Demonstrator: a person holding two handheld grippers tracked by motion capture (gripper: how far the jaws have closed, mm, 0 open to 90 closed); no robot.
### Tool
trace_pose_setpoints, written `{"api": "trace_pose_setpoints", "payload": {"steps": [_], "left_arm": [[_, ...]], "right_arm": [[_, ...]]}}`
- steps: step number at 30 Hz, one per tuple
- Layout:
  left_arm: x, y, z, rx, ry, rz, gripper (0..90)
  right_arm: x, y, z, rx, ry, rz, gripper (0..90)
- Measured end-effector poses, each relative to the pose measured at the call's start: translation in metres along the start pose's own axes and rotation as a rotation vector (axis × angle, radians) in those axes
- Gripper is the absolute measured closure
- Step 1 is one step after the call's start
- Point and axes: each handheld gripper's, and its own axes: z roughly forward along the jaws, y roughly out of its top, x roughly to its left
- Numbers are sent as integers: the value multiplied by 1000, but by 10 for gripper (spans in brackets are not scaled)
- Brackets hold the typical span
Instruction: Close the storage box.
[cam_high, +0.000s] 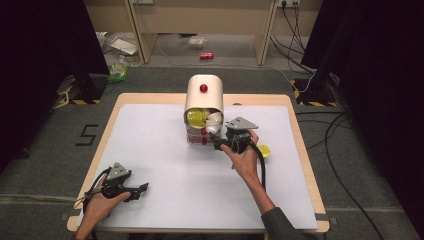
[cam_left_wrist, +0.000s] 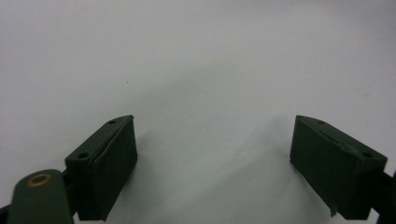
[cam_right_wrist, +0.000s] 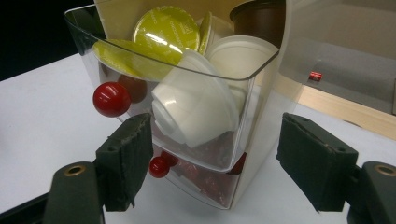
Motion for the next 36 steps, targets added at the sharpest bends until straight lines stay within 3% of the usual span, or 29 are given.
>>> {"api": "trace_pose_setpoints", "payload": {"steps": [36], "left_arm": [[0,0,0,-1,2,2,143]], "right_arm": [[-8,-2,10,2,-35,33,292]]}}
